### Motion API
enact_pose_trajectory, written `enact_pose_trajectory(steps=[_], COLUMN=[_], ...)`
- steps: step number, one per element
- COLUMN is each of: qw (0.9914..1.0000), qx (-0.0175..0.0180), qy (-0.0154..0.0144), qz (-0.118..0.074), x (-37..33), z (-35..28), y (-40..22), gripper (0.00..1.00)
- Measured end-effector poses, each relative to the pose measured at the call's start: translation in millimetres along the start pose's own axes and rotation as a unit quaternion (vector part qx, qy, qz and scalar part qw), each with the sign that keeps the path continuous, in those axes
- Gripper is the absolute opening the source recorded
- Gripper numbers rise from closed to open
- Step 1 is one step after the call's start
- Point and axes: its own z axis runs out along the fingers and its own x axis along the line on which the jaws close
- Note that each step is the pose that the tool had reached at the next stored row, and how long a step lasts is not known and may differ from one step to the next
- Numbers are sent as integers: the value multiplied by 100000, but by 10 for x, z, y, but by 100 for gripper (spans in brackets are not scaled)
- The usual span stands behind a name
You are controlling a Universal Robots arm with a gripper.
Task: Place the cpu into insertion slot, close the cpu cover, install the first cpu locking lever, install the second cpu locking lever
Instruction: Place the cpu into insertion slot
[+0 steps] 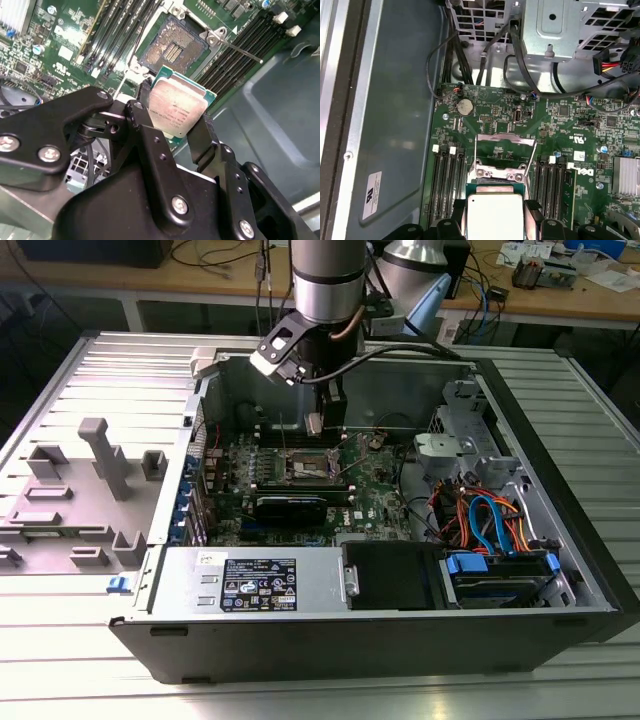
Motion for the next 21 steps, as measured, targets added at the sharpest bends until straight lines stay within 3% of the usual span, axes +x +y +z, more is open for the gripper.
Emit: enact_pose_trajectory(steps=[3, 6, 11, 21], qw=[99939, 99920, 99920, 99920], qx=[-83, -59, -53, -53], qy=[-248, -284, -285, -285], qz=[3484, 3978, 3979, 3990], x=[1, 2, 11, 11], z=[120, 171, 176, 176], y=[-18, -43, -133, -141], gripper=[54, 54, 54, 54])
